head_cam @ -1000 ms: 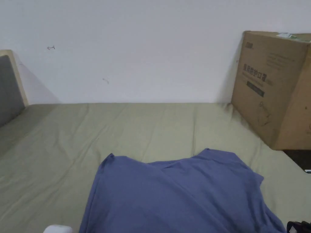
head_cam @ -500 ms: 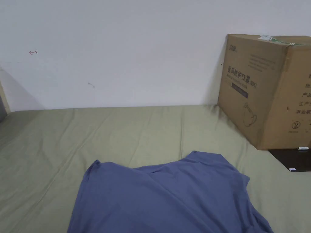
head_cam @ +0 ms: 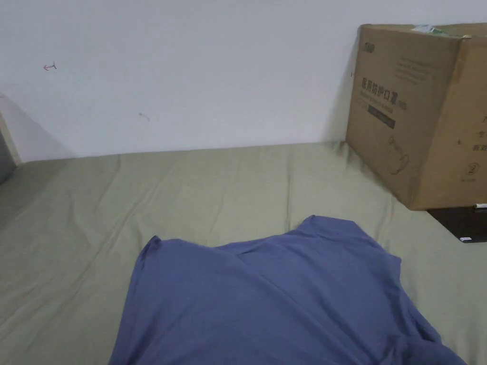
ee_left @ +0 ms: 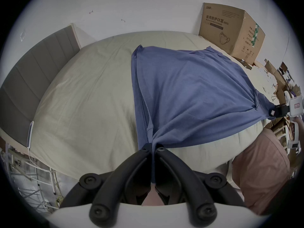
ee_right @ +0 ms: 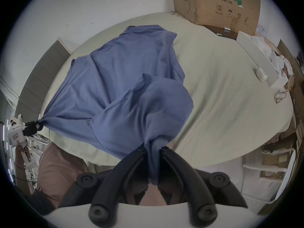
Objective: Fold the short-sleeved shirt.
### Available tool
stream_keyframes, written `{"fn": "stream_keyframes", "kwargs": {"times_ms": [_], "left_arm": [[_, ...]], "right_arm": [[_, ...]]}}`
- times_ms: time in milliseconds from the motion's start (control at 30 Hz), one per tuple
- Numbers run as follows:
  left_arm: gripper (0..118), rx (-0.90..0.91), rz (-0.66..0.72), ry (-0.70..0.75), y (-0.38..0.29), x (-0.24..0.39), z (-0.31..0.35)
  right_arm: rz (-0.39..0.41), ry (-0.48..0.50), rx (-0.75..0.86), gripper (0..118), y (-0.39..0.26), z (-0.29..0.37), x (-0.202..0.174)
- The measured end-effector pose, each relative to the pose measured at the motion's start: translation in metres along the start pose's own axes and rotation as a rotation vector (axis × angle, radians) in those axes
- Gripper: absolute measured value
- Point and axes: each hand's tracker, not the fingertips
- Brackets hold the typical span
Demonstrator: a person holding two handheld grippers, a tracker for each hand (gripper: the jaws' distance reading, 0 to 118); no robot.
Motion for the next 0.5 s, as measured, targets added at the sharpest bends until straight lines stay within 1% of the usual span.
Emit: {"fn": "stream_keyframes", "kwargs": {"times_ms": [133,233,300,333,400,500], "left_arm": [[1,-0.015,0.004,-0.024,-0.009,-0.006,0.023],[1,-0.036,0.066,-0.066,-0.01,-0.013,0.035],[1,-0.029,0.09,-0.093,-0.002,-0.017,0.039],[1,-0.023,0.092,-0.101,0.004,-0.019,0.04],[1,-0.019,0.087,-0.104,0.023,-0.024,0.035],[1,-0.008,0.073,-0.104,0.06,-0.033,0.013]], "right_arm": [[-0.018,0.027,-0.02,8,-0.015,0.023,-0.011],[-0.073,0.064,-0.031,8,-0.016,0.034,-0.01],[-0.114,0.088,-0.006,8,-0.013,0.041,-0.014],[-0.129,0.099,0.0,8,-0.003,0.043,-0.008],[-0.139,0.112,0.012,8,0.014,0.047,-0.012],[-0.152,0.146,0.038,8,0.06,0.044,-0.01]]}}
